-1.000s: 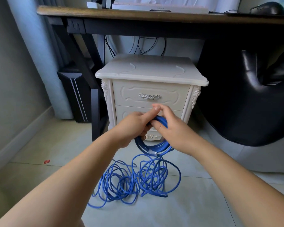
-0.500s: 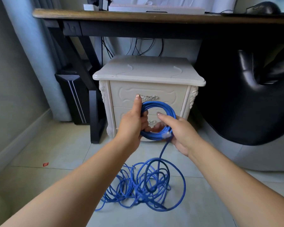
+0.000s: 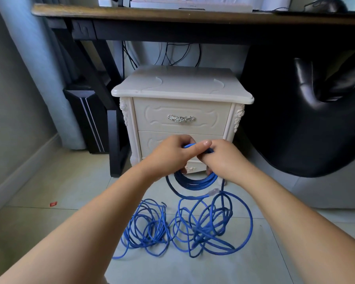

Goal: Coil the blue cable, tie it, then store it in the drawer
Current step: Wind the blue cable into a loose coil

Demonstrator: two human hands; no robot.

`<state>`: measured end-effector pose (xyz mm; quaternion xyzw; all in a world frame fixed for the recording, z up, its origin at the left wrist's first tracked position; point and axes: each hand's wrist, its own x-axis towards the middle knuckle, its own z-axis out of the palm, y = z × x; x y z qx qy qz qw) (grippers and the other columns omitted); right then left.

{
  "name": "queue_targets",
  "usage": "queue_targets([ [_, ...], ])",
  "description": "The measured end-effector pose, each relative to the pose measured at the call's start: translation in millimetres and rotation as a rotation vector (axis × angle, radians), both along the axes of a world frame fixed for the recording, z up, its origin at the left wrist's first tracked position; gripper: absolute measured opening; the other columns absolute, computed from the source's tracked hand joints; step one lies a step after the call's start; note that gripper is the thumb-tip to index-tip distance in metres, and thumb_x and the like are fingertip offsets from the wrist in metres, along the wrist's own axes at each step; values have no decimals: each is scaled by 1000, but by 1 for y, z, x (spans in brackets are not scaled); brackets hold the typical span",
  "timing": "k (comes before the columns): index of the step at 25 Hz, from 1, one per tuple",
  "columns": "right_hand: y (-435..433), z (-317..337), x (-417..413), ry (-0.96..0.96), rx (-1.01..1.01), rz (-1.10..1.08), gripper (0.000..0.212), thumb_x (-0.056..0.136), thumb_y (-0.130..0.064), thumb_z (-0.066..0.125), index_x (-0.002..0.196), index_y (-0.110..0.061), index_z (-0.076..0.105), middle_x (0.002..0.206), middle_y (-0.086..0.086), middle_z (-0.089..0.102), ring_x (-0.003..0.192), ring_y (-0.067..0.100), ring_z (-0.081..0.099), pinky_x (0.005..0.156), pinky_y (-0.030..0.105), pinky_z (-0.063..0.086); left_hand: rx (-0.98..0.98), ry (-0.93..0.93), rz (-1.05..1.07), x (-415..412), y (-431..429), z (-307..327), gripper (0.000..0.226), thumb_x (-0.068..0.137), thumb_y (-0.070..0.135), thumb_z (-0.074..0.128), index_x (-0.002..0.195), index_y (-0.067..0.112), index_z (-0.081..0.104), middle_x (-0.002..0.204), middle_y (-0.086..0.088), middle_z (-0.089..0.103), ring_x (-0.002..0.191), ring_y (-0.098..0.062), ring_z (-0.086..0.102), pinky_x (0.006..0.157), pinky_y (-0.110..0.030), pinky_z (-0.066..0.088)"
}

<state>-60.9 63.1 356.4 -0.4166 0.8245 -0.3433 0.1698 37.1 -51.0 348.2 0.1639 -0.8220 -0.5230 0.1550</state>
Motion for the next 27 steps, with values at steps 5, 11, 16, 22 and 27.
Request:
queue_targets([
  [5, 9, 3, -6, -494, -278, 71, 13, 89, -16, 64, 101, -10, 66, 56, -5, 59, 58, 18, 62, 60, 26, 49, 170, 91, 114, -9, 0, -3, 38, 90, 47, 63, 75, 13, 55, 53, 5, 36, 48, -17, 29, 49, -27, 29],
  [11, 30, -9, -31, -723, -29, 319, 80, 62, -53, 84, 129, -23, 53, 116, 5, 71, 103, 24, 69, 85, 29, 53, 533, 224, 366, -7, -10, 1, 43, 94, 45, 59, 63, 19, 45, 46, 9, 29, 39, -10, 22, 40, -22, 22],
  [16, 18, -19, -11, -830, -282, 180, 46, 71, -19, 71, 115, -15, 60, 84, -2, 65, 65, 11, 58, 70, 25, 50, 700, 295, 429, -10, -6, 2, 43, 96, 44, 57, 64, 19, 42, 42, 11, 27, 36, -8, 21, 36, -19, 21],
  [22, 9, -20, -4, -830, -403, 52, 35, 69, -24, 72, 98, -9, 60, 84, 10, 74, 85, 21, 71, 90, 36, 54, 628, 307, 398, -9, 0, -1, 41, 95, 46, 56, 66, 19, 45, 44, 11, 29, 38, -10, 25, 40, -22, 25],
  [27, -1, -20, 1, -710, -423, -37, 22, 82, 3, 68, 96, -11, 58, 79, 10, 69, 82, 27, 70, 95, 51, 51, 520, 305, 428, -6, 8, 1, 36, 94, 47, 57, 71, 20, 55, 52, 7, 31, 42, -10, 28, 45, -24, 28],
])
